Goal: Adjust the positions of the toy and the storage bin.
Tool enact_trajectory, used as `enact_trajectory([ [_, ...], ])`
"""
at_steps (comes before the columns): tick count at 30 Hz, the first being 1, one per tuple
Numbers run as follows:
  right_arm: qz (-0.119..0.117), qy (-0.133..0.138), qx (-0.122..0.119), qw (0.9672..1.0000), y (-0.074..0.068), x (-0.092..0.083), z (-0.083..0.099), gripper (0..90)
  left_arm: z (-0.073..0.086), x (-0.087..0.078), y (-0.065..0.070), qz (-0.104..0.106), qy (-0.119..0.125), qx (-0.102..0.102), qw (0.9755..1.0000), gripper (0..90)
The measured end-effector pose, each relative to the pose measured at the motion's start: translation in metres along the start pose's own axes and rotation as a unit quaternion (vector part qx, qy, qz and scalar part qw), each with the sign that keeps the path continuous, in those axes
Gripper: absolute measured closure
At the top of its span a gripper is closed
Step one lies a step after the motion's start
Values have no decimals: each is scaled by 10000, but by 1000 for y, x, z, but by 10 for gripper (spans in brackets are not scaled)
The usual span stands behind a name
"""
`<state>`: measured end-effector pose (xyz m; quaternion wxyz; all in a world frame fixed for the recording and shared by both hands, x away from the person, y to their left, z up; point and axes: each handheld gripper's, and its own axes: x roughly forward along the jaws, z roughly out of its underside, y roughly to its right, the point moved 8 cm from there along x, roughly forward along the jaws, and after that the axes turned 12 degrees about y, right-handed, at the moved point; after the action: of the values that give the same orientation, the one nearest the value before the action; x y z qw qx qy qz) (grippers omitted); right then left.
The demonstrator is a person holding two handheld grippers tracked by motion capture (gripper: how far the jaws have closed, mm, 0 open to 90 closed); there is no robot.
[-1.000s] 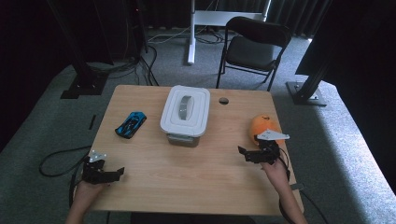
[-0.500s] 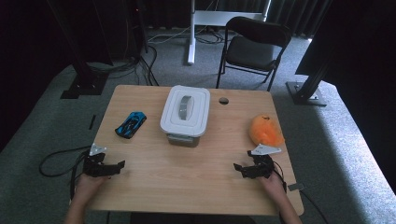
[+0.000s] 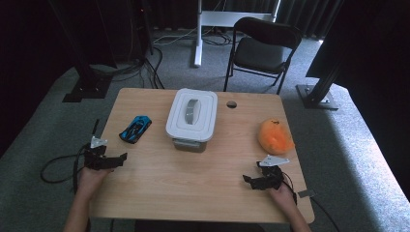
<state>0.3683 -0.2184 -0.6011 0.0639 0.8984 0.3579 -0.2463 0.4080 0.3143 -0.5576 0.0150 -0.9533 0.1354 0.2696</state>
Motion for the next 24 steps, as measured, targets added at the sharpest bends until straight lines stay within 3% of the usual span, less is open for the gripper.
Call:
enact_trajectory([
  [4, -33, -123, -51, 9999, -2, 2, 1, 116, -9, 8, -6, -78, 20, -50, 10000, 13],
  [12, -26, -119, -60, 9999, -2, 3, 1, 116, -21, 31, -8, -11, -25, 7, 10000, 14],
  [24, -83, -104, 15, 9999, -2, 3, 1, 117, -39, 65, -12, -95, -92, 65, 9999, 14],
])
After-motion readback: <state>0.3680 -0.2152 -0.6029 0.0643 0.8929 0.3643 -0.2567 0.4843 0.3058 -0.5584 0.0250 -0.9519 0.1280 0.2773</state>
